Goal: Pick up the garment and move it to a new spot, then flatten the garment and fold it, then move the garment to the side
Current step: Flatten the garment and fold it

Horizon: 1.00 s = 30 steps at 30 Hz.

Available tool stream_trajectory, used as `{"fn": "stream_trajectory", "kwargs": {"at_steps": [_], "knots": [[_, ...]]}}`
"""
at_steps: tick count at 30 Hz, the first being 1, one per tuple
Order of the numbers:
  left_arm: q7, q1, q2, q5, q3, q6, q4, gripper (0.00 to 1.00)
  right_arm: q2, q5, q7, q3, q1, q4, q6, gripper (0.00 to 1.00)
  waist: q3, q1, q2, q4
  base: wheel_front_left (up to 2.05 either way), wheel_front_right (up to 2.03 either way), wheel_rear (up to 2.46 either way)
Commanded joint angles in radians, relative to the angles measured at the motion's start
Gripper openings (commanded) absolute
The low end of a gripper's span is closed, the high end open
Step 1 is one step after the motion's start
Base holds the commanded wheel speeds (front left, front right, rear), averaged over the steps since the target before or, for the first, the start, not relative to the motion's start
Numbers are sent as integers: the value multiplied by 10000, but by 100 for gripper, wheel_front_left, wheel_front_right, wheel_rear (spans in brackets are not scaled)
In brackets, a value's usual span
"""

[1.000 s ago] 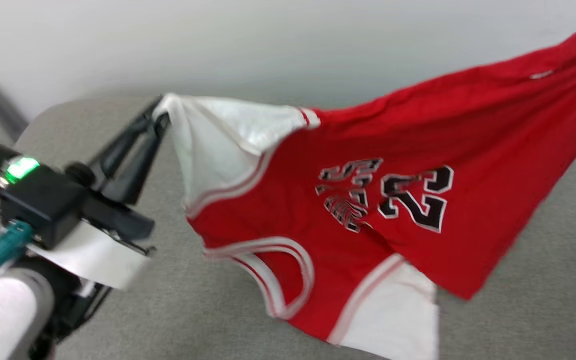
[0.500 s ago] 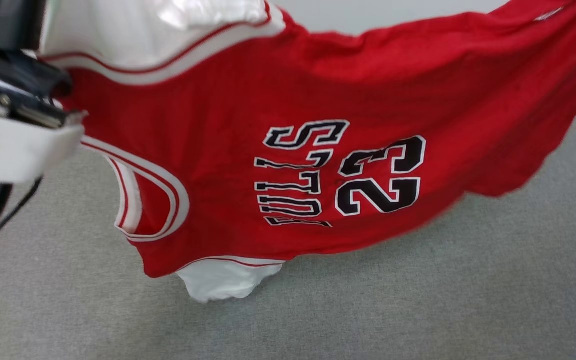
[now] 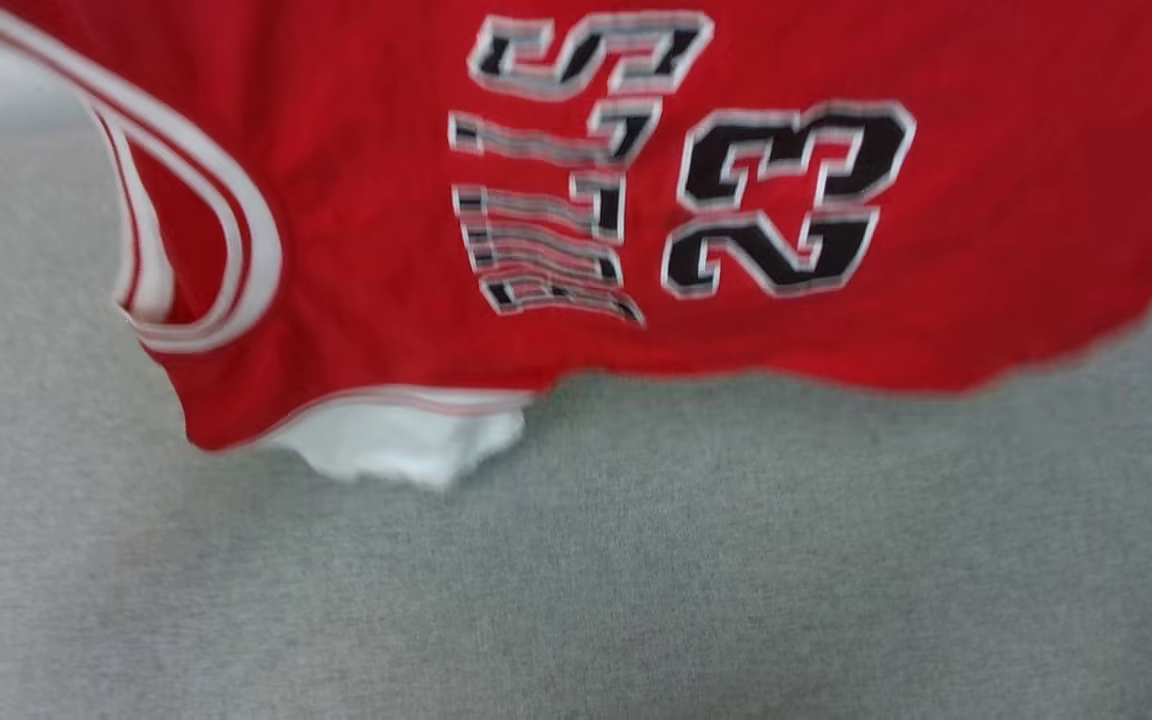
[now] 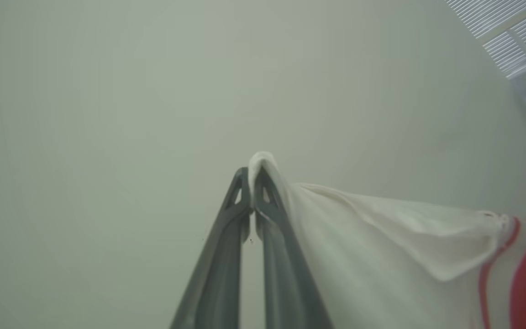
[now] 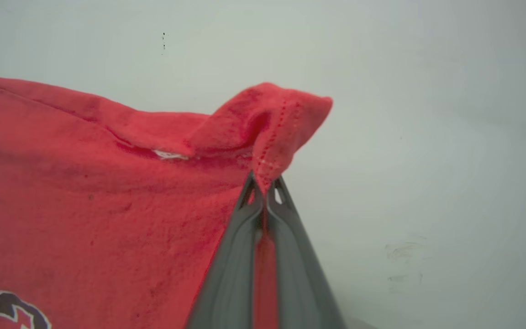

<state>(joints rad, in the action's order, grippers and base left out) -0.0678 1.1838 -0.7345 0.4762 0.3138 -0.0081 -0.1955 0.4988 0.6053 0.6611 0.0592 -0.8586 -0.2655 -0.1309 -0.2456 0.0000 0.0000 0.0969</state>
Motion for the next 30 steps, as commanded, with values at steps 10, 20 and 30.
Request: {"fn": "stream_trajectory", "kwargs": {"at_steps": [10, 20, 30], "knots": [[1145, 3970, 783, -1046, 569, -762, 3725, 0, -716, -1333, -1686, -486, -3523, 2643, 6, 0, -2404, 0, 0, 85, 0, 0, 0], [2766, 7825, 1867, -1768, 1171, -1033, 7481, 0, -1338, -2072, -3750, -536, -7032, 6597, 6, 0, -3920, 0, 0, -153, 0, 0, 0], [3333, 7830, 2644, -1532, 1543, -1188, 9133, 0, -1183, -2289, -5628, -1785, -7210, 8667, 7, 0, -4686, 0, 0, -693, 0, 0, 0]]}}
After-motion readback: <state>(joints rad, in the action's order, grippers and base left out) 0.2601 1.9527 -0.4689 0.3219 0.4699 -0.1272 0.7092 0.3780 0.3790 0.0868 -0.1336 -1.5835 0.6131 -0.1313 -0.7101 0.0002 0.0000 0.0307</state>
